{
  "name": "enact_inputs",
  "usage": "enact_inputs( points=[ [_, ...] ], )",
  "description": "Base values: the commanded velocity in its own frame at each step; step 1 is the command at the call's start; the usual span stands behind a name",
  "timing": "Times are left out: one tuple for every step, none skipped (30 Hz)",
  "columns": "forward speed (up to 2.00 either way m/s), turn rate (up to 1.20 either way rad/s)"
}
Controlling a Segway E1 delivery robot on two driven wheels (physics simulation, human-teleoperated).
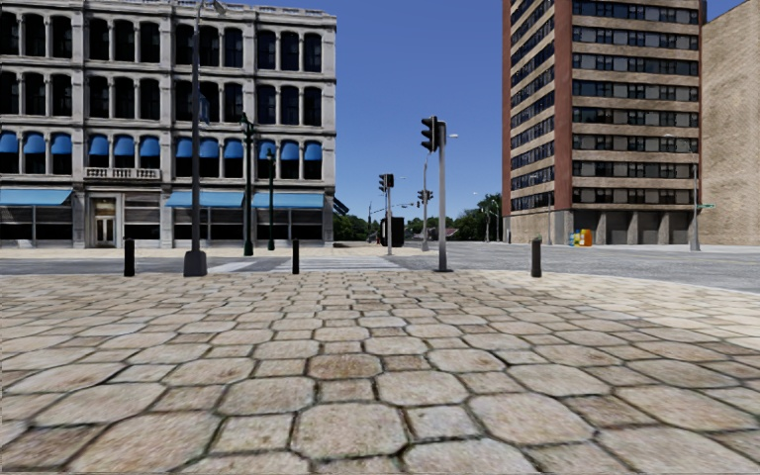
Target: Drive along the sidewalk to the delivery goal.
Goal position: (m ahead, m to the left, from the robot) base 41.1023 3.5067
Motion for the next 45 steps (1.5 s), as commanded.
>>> enact_inputs(
  points=[
    [2.00, 0.00],
    [2.00, 0.00],
    [2.00, 0.00],
    [2.00, 0.00],
    [2.00, 0.00],
    [2.00, 0.00],
    [2.00, 0.00],
    [2.00, 0.00],
    [2.00, 0.00],
    [2.00, 0.00],
    [2.00, 0.00],
    [2.00, 0.00],
    [2.00, 0.00],
    [2.00, 0.00],
    [2.00, 0.00],
    [2.00, 0.00],
    [2.00, 0.00],
    [2.00, 0.00],
    [2.00, 0.00],
    [2.00, 0.00],
    [2.00, 0.00],
    [2.00, 0.00],
    [2.00, 0.00],
    [2.00, 0.00],
    [2.00, 0.02],
    [2.00, 0.10],
    [2.00, 0.10],
    [2.00, 0.13],
    [2.00, 0.13],
    [1.99, 0.14],
    [1.99, 0.14],
    [1.99, 0.14],
    [1.99, 0.14],
    [1.99, 0.14],
    [1.99, 0.14],
    [1.99, 0.14],
    [1.99, 0.14],
    [1.99, 0.14],
    [1.99, 0.14],
    [1.99, 0.14],
    [1.99, 0.14],
    [1.99, 0.14],
    [1.99, 0.14],
    [1.99, 0.14],
    [1.99, 0.14]
  ],
)
